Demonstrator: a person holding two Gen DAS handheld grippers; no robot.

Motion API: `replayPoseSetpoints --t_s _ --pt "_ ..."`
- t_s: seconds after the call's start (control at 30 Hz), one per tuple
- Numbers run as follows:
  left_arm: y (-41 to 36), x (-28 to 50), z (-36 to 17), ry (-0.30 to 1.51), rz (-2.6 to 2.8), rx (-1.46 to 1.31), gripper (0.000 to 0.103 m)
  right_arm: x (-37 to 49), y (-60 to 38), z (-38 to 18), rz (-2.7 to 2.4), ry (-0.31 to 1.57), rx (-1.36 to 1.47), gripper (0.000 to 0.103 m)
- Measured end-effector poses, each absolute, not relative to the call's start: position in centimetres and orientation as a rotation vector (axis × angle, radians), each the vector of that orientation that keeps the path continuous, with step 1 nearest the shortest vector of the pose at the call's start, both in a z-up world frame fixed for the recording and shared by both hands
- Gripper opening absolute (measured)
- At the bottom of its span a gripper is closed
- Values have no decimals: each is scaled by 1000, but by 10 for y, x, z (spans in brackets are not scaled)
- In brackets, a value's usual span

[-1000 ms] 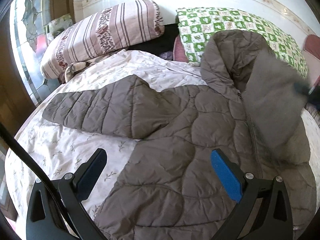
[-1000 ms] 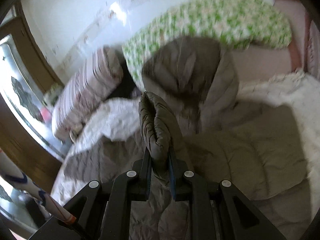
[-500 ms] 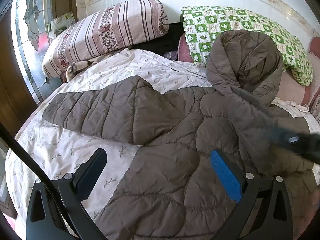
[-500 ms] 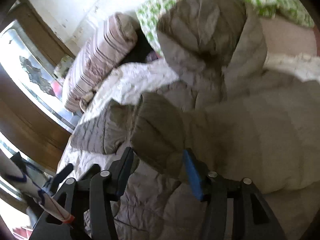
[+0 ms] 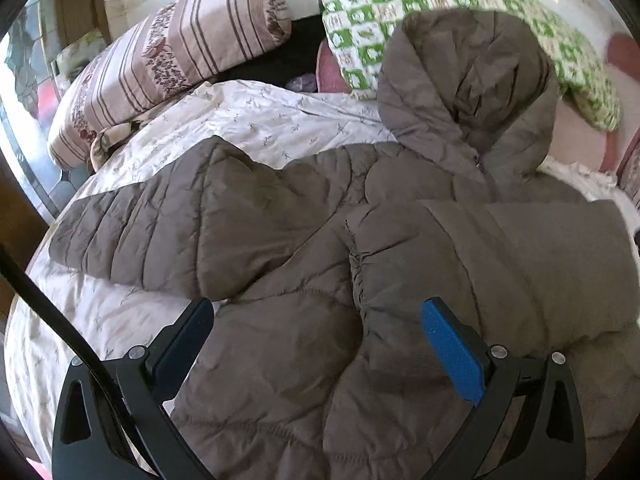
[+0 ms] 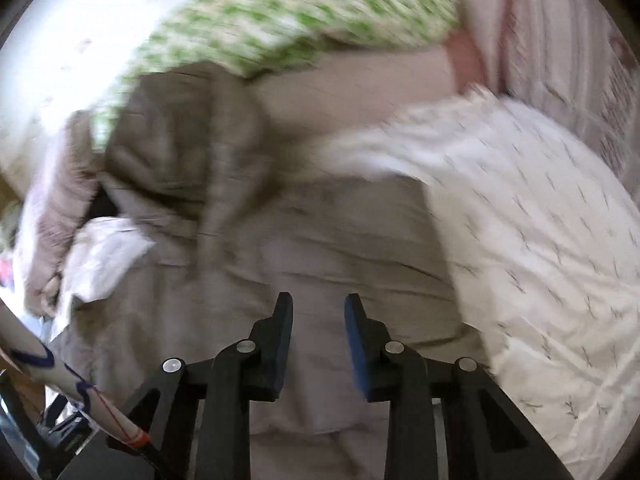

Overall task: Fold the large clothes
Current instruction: 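Lift the sleeve with the right tool and carry it across the jacket front, then lay the sleeve flat on the jacket front and open the right tool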

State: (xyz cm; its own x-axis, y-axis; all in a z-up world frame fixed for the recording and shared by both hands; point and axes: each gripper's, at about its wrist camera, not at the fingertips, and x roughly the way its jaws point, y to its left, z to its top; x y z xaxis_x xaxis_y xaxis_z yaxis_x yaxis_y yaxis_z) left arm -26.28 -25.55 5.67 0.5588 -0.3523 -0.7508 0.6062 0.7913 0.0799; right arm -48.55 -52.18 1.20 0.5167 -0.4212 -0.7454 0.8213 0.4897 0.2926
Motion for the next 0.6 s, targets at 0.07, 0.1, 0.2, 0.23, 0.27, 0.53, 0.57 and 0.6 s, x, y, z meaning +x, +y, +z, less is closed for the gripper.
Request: replayPoseSetpoints --t_s 0.07,0.1,0.2,0.23,0.27,0.53,0.57,0.6 --pt "-263 -256 46 847 -605 350 103 -496 -531 0 -862 676 715 28" --pt "-267 -252 41 872 -612 351 103 -495 -536 -6 -874 696 708 28" --pt "-271 -244 31 899 -597 352 103 -491 -543 -19 -883 747 707 28" --pt "-273 -243 28 908 -592 360 103 -488 -545 -26 -881 767 715 28" --pt "-276 -241 24 920 -588 371 103 -487 -548 -32 -879 781 721 28" --pt "-266 -248 45 875 -597 337 103 -485 -529 -7 -837 736 712 29" --pt "-264 -252 53 856 -610 319 103 -482 -523 1 -820 728 701 29" --pt "-263 -256 60 832 -624 306 103 -477 -516 7 -804 726 684 29"
